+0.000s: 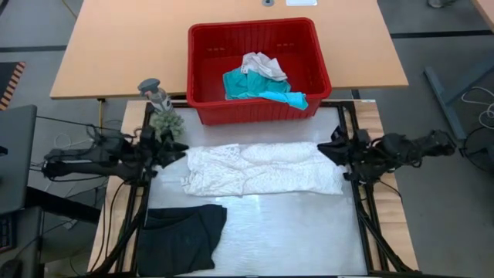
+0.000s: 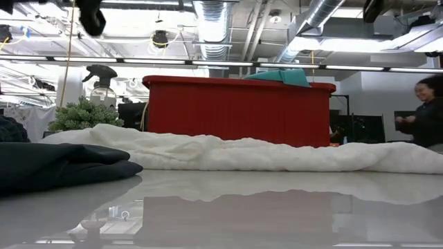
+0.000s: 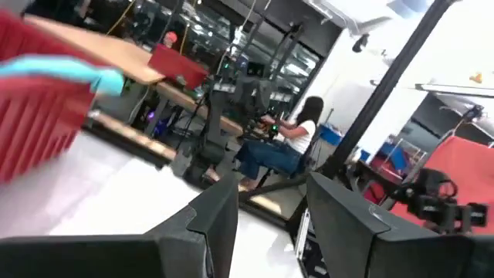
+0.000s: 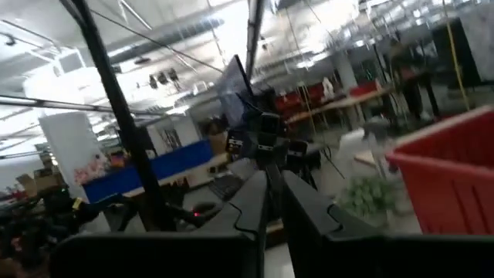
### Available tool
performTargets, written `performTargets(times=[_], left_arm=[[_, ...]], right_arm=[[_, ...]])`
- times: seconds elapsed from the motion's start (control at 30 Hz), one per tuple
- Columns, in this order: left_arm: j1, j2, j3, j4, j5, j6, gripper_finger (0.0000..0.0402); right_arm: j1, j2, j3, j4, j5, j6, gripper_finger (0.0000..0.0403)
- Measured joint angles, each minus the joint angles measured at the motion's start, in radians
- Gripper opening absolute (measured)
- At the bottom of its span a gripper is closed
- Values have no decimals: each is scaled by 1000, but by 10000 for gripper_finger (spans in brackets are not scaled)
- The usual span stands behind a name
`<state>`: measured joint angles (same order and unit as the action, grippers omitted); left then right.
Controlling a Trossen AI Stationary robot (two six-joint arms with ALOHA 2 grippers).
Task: Fold Laundry from Bin
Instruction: Fold the white dress
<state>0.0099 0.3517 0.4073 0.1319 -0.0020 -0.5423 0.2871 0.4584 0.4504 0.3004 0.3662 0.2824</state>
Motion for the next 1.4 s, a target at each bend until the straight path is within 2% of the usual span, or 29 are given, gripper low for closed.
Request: performTargets(times=[0.13,0.27,0.43,0.6,0.8,1.07,1.17,1.27,1.4], left_arm=[[-61,29,-54,-6,-88,-4,142],[-119,117,-54,-24,-169,24,142],[-189,285,-54,-19,-283,-23,142],[-272,497,-53,55,-381,-91,142],[-302,744,-9,61,-579,-132,138],[-276,1062,10,61,-660,-189,115],[-257,1133,11,56,-668,-238,108],[-241,1177,13,-18,-660,-320,103],[-247,1181,14,-176,-673,-472,96]], right_arm=[[32,71,1,-34,164,94,65],[55,146,1,-182,353,306,65],[73,253,0,-340,442,602,65],[92,378,0,-412,446,782,65],[102,492,0,-412,448,890,65],[128,543,0,-412,447,956,65],[147,542,0,-412,447,995,65],[177,543,1,-425,447,1056,65],[214,545,1,-559,444,1251,65]])
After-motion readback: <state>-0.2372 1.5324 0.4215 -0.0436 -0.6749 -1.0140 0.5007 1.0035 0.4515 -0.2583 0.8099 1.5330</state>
